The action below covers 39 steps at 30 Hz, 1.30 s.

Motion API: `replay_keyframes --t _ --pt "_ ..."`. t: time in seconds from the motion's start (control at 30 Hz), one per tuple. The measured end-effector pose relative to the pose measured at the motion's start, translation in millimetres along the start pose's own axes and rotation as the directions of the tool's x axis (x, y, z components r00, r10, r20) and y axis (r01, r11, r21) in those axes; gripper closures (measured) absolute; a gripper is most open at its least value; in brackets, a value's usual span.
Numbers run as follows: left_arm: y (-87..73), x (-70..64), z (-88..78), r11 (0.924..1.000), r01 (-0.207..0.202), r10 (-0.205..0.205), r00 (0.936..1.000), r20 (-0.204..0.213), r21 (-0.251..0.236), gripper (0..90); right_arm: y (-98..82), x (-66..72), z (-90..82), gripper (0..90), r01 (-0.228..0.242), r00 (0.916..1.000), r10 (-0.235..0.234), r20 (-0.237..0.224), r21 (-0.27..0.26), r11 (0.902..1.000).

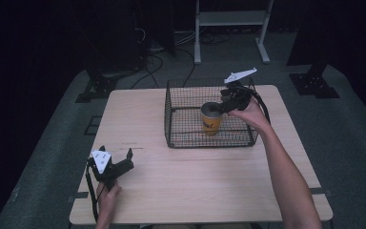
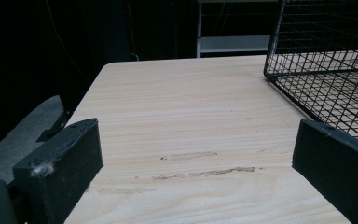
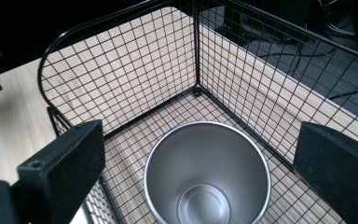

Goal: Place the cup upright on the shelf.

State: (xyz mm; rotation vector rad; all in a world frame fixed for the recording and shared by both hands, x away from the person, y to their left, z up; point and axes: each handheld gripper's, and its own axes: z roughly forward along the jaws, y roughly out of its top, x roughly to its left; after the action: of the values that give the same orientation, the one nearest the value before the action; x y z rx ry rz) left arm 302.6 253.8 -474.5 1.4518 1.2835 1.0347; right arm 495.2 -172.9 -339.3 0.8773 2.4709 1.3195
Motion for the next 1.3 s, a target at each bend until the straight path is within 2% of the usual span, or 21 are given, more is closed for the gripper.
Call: replay_keyframes --t 0.43,0.97,1.3 --pt "-0.1 0.0 -0.3 1.0000 -0.001 0.001 1.0000 0.001 0.001 0.8 -11.4 -2.4 -23.9 1.7 -0.035 0.9994 0.036 0.005 -0.017 0.9992" --pt "-0.1 -0.2 -0.3 1.0000 -0.001 0.001 1.0000 0.001 0.002 0.8 -21.3 4.0 -49.7 1.8 -0.018 0.9998 0.018 0.008 -0.033 0.9993" --pt "-0.1 -0.3 -0.2 1.0000 -0.002 0.002 1.0000 0.003 0.002 0.8 -33.5 7.7 -66.0 1.8 -0.019 0.9997 0.020 0.012 -0.057 0.9982"
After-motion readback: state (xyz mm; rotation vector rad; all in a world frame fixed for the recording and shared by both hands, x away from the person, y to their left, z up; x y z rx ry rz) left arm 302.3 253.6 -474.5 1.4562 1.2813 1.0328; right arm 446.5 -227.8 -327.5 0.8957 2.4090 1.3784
